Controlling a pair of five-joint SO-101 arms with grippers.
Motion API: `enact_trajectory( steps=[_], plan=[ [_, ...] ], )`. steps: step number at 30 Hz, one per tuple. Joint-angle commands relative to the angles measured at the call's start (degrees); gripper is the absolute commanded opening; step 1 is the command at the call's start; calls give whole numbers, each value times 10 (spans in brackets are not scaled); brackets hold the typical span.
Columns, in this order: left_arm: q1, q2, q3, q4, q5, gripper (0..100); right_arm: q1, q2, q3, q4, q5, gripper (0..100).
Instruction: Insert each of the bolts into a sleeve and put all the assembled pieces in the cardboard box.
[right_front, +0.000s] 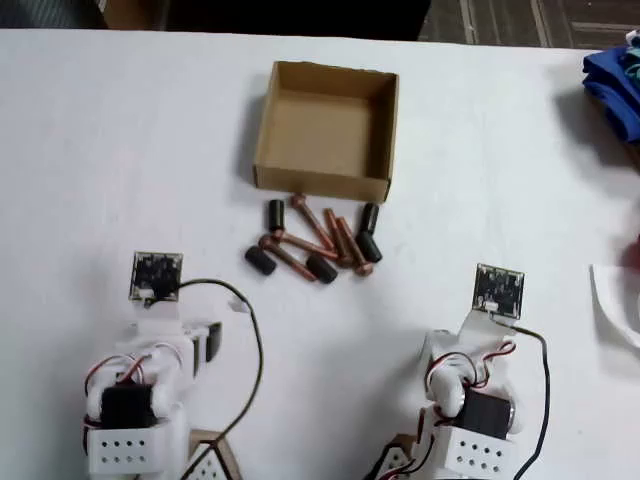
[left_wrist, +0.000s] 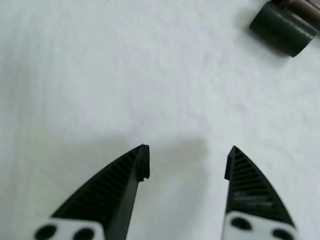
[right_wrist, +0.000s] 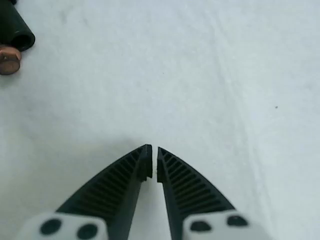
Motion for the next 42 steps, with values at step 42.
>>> enact_trajectory(
  steps=[42],
  plan=[
    [-8,0,10,-3,-4,266,-40,-6,6,-81,6,21]
  ],
)
